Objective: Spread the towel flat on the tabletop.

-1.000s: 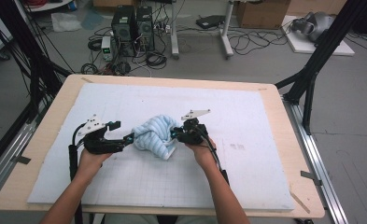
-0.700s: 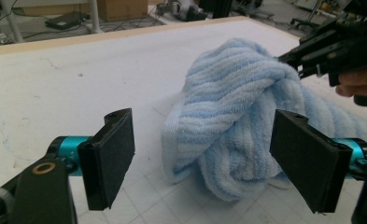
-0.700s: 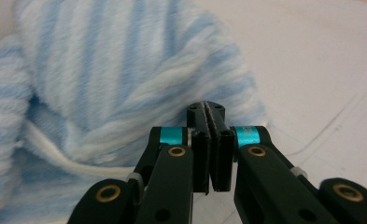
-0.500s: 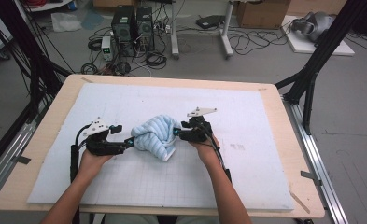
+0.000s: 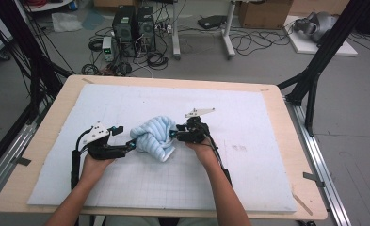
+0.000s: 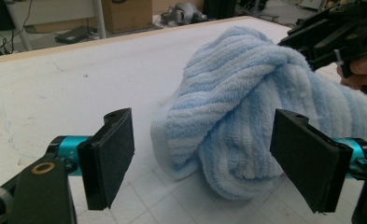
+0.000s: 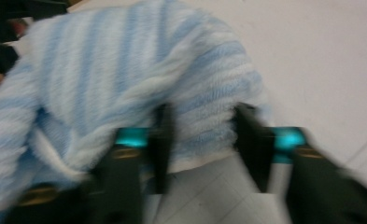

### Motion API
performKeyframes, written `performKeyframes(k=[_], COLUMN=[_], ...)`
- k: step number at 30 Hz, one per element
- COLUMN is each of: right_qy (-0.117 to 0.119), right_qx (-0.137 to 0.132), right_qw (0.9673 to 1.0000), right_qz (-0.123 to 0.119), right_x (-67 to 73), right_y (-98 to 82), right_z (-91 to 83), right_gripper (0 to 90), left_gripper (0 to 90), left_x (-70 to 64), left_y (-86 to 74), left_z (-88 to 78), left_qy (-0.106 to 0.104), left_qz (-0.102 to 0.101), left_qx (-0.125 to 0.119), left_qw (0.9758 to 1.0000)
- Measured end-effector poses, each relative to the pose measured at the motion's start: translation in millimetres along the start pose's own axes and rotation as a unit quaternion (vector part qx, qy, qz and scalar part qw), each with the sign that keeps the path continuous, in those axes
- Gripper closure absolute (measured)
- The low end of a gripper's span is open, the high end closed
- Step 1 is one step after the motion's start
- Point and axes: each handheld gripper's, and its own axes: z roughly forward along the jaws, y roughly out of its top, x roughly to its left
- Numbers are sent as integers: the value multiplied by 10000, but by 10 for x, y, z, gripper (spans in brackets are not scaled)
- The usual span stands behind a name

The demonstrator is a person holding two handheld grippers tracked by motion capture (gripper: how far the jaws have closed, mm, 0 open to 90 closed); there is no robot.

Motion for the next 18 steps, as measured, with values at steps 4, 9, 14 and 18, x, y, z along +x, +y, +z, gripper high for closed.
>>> performKeyframes(k=[4,9,14,18], right_qy=[-228,-749,-1906,-2592], right_qx=[-64,-243,-439,-372], right_qw=[9990,9955,9783,9635], right_qz=[-385,-528,-687,-553], right_x=[61,74,42,-64], right_y=[69,133,254,305], right_z=[-37,-90,-147,-134], right_gripper=[859,861,860,860], left_gripper=[220,220,269,312], left_x=[5,8,3,-14], left_y=[-12,-27,-49,-59], left_z=[3,21,64,86], left_qy=[61,173,121,11], left_qz=[0,-13,55,69], left_qx=[36,91,250,283], left_qw=[10000,9998,9996,9996])
